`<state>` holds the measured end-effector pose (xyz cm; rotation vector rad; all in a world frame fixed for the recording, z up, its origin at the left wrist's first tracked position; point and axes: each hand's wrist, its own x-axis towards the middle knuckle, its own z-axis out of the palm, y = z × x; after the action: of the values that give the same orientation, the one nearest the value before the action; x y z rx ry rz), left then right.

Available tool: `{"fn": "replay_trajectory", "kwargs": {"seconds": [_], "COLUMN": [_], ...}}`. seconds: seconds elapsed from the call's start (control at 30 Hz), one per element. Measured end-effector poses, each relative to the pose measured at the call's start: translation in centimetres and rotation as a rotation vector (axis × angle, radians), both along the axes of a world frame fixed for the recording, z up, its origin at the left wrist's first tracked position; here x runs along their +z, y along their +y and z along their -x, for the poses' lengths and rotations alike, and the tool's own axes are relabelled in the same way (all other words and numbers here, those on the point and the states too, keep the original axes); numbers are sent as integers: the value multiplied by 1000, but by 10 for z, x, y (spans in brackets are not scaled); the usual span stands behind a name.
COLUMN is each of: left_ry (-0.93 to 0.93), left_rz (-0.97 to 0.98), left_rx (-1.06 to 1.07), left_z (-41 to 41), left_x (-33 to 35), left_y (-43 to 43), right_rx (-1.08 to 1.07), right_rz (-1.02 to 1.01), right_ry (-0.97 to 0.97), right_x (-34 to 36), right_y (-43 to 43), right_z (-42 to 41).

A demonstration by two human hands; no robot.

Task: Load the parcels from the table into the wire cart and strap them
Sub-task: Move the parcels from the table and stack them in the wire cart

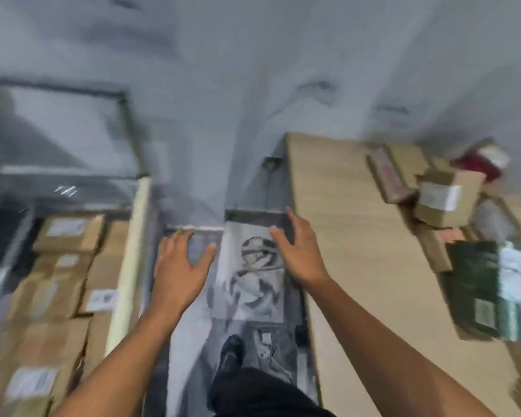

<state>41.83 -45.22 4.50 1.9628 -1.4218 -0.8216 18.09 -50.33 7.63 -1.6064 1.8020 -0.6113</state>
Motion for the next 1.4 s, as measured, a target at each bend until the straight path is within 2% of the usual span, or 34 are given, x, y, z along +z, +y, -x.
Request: {"fn": "replay_trajectory", "kwargs": {"seconds": [0.13,0.33,0.5,0.63,0.7,0.8,0.9,1.0,1.2,1.3,1.4], "left_ry": [83,200,306,373,350,194,96,141,616,828,946], "left_rz": [24,3,-57,-73,-72,-87,-73,-25,-44,-193,-335], "left_rx": [-257,-527,-673,-716,-725,-785,-827,-787,-686,-678,-708], "left_z": [136,309,430,525,570,624,655,664,620,592,567], "left_x": [31,49,49,41,35,23,10,1,24,34,42], "left_y": [-83,-150,-195,-254,-290,-331,-343,-343,-336,-311,-268], "right_rx": [-304,-694,-900,-1009,-1037,-1069,-1111,-1062,-1042,-918,-783], "right_rz": [79,155,237,214,211,191,175,152,176,130,96], "right_ry": [-64,-174,-168,-154,-137,-130,-126,-118,-132,-164,-309], "right_x": [19,33,44,53,54,51,46,44,69,63,62], "right_y": [-21,-20,-25,-46,-56,-66,-79,-100,-89,-55,-20], "right_z": [126,261,334,384,401,416,419,422,454,457,453]}}
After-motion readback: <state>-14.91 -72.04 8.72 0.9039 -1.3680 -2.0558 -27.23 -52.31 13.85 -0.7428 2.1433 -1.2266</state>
